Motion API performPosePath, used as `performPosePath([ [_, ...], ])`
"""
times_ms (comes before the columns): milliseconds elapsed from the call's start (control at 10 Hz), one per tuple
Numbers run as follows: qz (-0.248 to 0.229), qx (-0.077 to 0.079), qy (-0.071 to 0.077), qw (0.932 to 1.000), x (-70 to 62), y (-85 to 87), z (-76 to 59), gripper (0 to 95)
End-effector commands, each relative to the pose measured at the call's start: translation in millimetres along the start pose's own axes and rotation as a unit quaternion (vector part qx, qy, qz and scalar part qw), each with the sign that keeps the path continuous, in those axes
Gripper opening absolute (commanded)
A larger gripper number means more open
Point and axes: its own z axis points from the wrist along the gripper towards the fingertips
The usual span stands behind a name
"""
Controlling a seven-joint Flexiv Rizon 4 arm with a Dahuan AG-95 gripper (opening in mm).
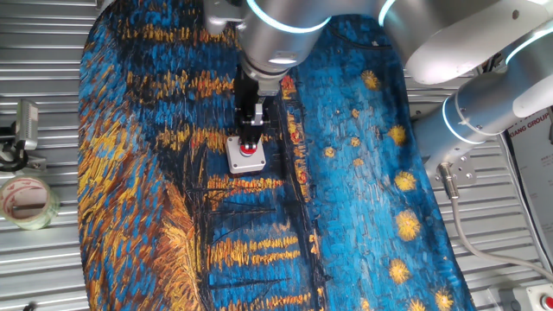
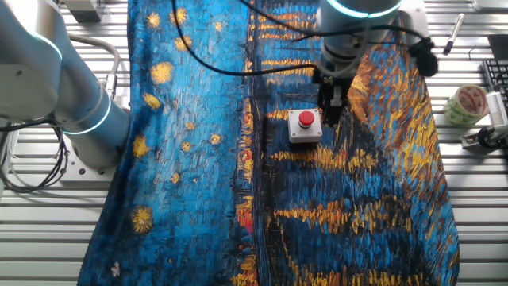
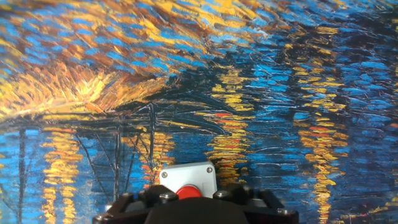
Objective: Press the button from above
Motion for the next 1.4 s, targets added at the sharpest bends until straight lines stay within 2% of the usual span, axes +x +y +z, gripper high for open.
performPosePath([
  [100, -0.003, 0.014, 0.002, 0.9999, -1.9, 0.5, 0.6, 0.0],
  [1400, 0.008, 0.014, 0.002, 0.9999, -0.8, 1.3, -1.2, 0.0],
])
